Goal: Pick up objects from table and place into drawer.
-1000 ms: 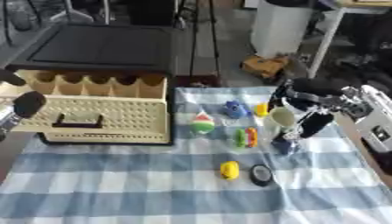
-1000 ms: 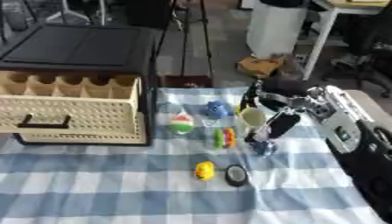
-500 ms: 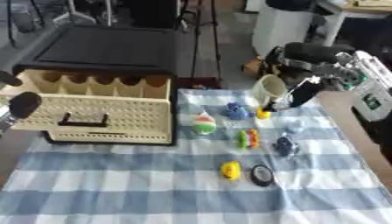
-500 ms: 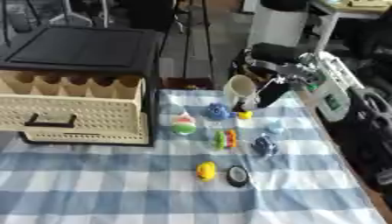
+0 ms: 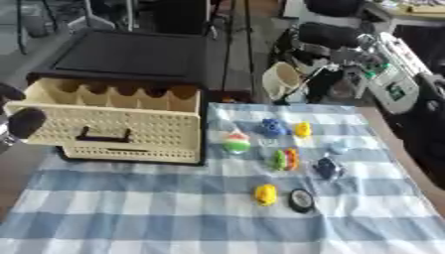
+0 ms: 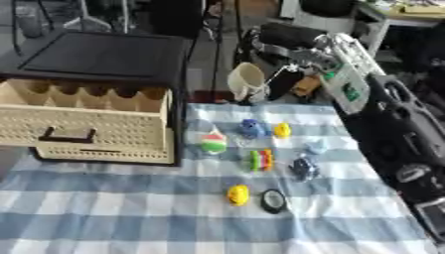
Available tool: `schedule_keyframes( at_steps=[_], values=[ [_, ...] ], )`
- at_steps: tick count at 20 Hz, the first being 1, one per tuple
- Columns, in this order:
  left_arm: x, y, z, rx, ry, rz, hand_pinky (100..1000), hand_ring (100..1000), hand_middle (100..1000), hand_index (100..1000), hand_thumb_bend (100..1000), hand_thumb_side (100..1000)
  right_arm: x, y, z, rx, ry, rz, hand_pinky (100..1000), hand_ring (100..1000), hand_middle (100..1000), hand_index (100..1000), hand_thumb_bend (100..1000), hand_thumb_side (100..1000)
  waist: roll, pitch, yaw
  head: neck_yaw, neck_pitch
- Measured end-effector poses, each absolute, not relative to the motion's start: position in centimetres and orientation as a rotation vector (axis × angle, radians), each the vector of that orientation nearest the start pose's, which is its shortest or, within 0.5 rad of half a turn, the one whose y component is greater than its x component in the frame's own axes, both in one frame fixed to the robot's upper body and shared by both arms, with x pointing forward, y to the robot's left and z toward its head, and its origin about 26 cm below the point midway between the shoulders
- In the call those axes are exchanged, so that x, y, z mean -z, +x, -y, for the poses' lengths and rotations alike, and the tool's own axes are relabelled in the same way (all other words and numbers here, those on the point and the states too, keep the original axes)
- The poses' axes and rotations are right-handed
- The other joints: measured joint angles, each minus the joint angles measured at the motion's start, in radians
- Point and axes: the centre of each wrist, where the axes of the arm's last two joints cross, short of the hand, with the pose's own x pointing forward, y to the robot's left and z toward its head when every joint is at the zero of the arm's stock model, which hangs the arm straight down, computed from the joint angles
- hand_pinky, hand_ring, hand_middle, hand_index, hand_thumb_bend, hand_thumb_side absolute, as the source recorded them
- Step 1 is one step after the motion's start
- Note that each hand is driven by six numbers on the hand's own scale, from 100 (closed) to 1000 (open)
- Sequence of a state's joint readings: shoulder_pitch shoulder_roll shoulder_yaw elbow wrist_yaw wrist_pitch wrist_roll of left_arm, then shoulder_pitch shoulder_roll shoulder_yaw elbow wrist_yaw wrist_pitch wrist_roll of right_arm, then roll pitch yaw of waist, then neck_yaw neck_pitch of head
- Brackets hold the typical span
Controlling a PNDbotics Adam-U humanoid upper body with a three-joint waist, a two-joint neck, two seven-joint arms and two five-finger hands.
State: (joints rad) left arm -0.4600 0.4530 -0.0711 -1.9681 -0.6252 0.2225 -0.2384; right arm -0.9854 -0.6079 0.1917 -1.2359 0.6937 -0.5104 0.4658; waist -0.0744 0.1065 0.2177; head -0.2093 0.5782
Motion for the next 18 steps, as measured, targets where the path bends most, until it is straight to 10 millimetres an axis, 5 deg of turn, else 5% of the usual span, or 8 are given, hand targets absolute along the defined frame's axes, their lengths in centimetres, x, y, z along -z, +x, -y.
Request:
schedule_keyframes(
  at_steps=[13,18],
  values=[
    [-24.7,31.4,-24.2,0.925,0.845,1.989,100,100,100,671,812,1000,-31.6,44.9,22.9,2.268,1.007,-2.375,100,204,431,674,530,368,-0.002,-0.006,0.031,-0.023,0.000],
    [-25.4,31.6,-23.6,0.903,0.828,2.038,100,100,100,675,822,1000,-32.1,44.7,20.2,2.219,0.923,-2.384,100,204,423,672,528,369,0.000,-0.004,0.094,-0.051,-0.010]
  ],
)
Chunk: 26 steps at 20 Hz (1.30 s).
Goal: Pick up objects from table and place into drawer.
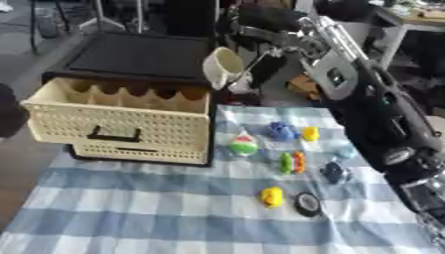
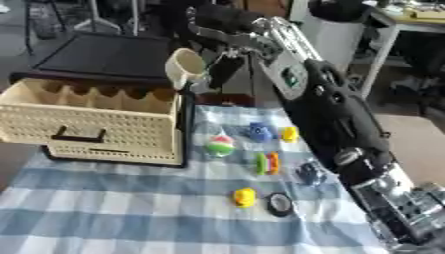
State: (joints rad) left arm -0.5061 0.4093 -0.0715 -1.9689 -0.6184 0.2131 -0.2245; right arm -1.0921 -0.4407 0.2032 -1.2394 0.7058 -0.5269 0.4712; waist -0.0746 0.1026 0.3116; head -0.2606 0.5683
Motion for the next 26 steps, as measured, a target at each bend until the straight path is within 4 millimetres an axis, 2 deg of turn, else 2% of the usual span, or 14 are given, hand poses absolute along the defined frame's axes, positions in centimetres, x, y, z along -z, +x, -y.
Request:
schedule_keyframes(
  at_steps=[4,9,20,26],
  values=[
    [-25.8,31.6,-23.1,0.879,0.816,2.072,100,100,100,682,828,1000,-31.9,44.6,19.0,2.213,0.876,-2.395,100,204,423,671,526,370,0.001,0.006,0.038,-0.024,-0.013],
    [-26.0,31.5,-22.9,0.866,0.812,2.090,100,100,100,681,828,1000,-31.7,44.5,18.4,2.221,0.852,-2.398,100,207,436,671,522,372,0.001,0.011,0.053,-0.040,-0.022],
    [-26.1,31.5,-22.8,0.862,0.808,2.094,100,100,100,680,828,1000,-30.9,45.6,19.7,2.247,0.978,-2.423,100,207,439,670,525,372,0.002,0.018,0.060,-0.047,-0.034],
    [-26.0,31.5,-22.8,0.860,0.801,2.097,100,100,100,680,830,1000,-30.1,46.3,20.3,2.254,1.033,-2.435,100,233,531,732,601,428,0.005,0.022,0.061,-0.049,-0.036]
  ],
)
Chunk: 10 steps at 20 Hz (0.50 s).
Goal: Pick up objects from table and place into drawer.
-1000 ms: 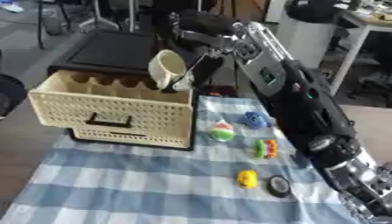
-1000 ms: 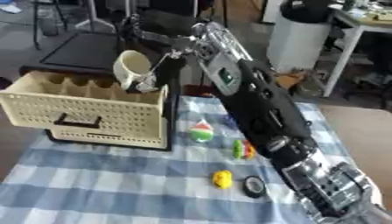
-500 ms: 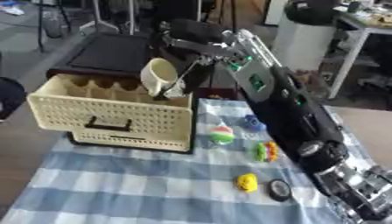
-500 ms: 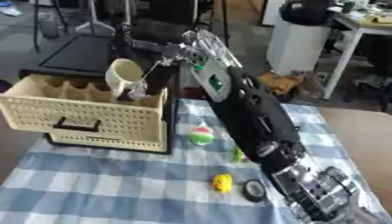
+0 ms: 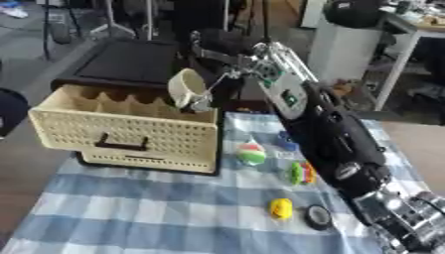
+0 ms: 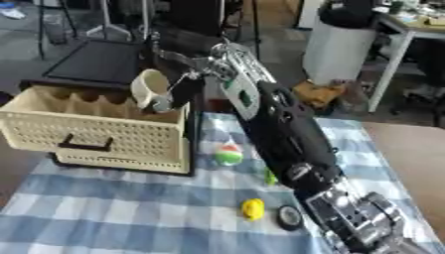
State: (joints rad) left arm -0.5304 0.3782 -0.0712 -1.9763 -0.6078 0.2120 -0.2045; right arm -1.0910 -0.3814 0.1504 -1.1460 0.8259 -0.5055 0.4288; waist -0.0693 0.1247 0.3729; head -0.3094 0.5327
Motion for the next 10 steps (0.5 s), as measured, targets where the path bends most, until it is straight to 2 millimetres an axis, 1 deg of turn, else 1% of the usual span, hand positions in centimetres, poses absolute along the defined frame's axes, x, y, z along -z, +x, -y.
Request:
schedule_keyframes(
  at_steps=[4,9,10],
  values=[
    [-26.07,31.47,-22.74,0.861,0.801,2.099,100,100,100,680,829,1000,-29.92,46.46,20.43,2.255,1.042,-2.436,100,257,595,758,611,456,0.000,0.000,-0.003,0.000,0.000],
    [-26.07,31.47,-22.75,0.861,0.800,2.099,100,100,100,679,831,1000,-29.89,46.49,20.46,2.255,1.043,-2.435,100,258,598,770,612,459,0.000,0.000,-0.008,0.000,0.000],
    [-26.07,31.47,-22.75,0.861,0.800,2.099,100,100,100,679,831,1000,-29.91,46.49,20.47,2.254,1.043,-2.436,100,257,594,770,579,476,0.000,0.000,-0.012,0.000,0.000]
  ],
)
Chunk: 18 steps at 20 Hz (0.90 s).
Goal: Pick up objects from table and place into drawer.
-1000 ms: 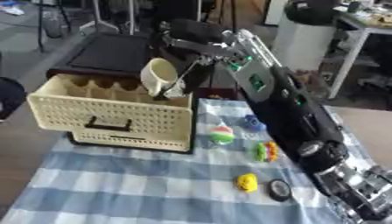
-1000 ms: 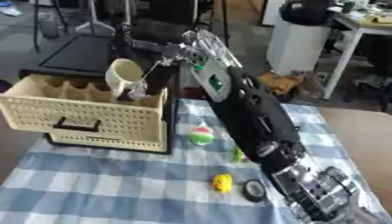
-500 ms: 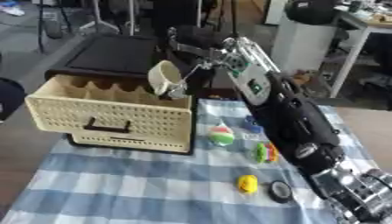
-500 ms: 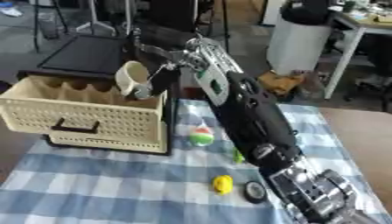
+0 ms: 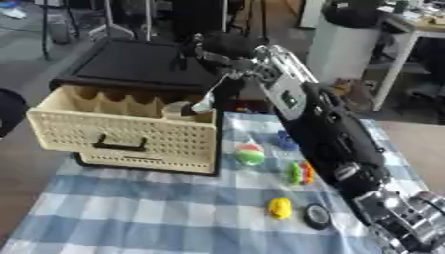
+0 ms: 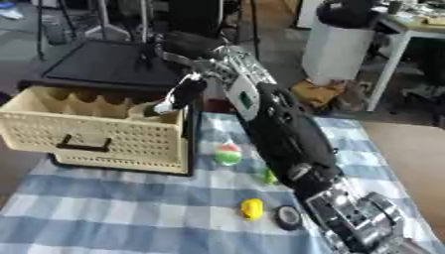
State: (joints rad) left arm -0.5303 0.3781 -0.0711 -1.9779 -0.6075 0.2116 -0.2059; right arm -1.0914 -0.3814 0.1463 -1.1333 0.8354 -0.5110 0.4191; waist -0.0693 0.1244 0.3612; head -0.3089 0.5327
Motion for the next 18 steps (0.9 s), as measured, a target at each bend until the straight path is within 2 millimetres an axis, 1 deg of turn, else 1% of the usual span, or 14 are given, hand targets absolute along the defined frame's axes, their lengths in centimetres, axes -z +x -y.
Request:
schedule_keyframes(
  at_steps=[1,4,6,7,8,9,10,11,12,13,17,18],
  values=[
    [-26.1,31.5,-22.7,0.861,0.800,2.098,100,100,100,678,831,1000,-30.0,46.5,20.5,2.250,1.046,-2.439,100,257,592,770,613,459,0.000,0.000,-0.004,0.000,0.000],
    [-26.0,31.5,-22.8,0.862,0.800,2.097,100,100,100,678,832,1000,-30.7,46.3,20.7,2.204,1.070,-2.460,100,257,586,773,609,464,0.000,-0.002,-0.021,0.004,0.000],
    [-26.0,31.5,-22.8,0.863,0.801,2.094,100,100,100,678,833,1000,-31.5,46.0,21.3,2.161,1.100,-2.475,107,244,577,771,594,476,-0.004,-0.004,-0.035,0.009,0.000],
    [-26.0,31.5,-22.8,0.864,0.802,2.091,100,100,100,678,852,1000,-31.9,45.7,21.6,2.132,1.121,-2.483,119,236,578,770,509,516,-0.006,-0.006,-0.045,0.013,0.000],
    [-25.9,31.5,-22.8,0.864,0.802,2.087,100,100,100,678,833,1000,-32.4,45.5,22.0,2.102,1.139,-2.489,125,228,575,770,575,501,-0.007,-0.007,-0.053,0.016,0.000],
    [-25.8,31.5,-22.9,0.866,0.806,2.083,100,100,100,679,832,1000,-33.0,45.1,22.3,2.065,1.157,-2.497,129,225,575,770,565,512,-0.008,-0.008,-0.062,0.021,0.000],
    [-25.8,31.5,-23.0,0.870,0.812,2.077,100,100,100,676,825,1000,-33.3,44.8,22.7,2.036,1.173,-2.504,144,234,566,766,515,554,-0.008,-0.008,-0.073,0.026,0.000],
    [-25.7,31.5,-23.1,0.873,0.818,2.072,100,100,100,675,825,1000,-33.5,44.5,23.3,2.008,1.188,-2.515,148,236,565,765,505,561,-0.009,-0.008,-0.084,0.031,0.000],
    [-25.7,31.5,-23.2,0.877,0.825,2.067,100,100,100,674,821,1000,-33.5,44.1,23.9,1.982,1.203,-2.529,159,245,563,765,451,600,-0.011,-0.008,-0.096,0.037,0.000],
    [-25.6,31.5,-23.3,0.881,0.831,2.060,100,100,100,675,819,1000,-33.5,43.7,24.6,1.955,1.219,-2.543,163,247,561,765,417,621,-0.012,-0.008,-0.108,0.044,0.000],
    [-25.5,31.7,-23.8,0.914,0.870,2.022,100,100,100,680,817,1000,-33.0,41.9,27.4,1.869,1.296,-2.584,168,248,542,760,362,656,-0.013,-0.008,-0.153,0.069,-0.004],
    [-25.6,31.7,-23.9,0.927,0.882,2.012,100,100,100,681,833,1000,-32.9,41.5,28.1,1.849,1.312,-2.596,169,248,536,756,364,635,-0.013,-0.007,-0.164,0.075,-0.005]
  ],
)
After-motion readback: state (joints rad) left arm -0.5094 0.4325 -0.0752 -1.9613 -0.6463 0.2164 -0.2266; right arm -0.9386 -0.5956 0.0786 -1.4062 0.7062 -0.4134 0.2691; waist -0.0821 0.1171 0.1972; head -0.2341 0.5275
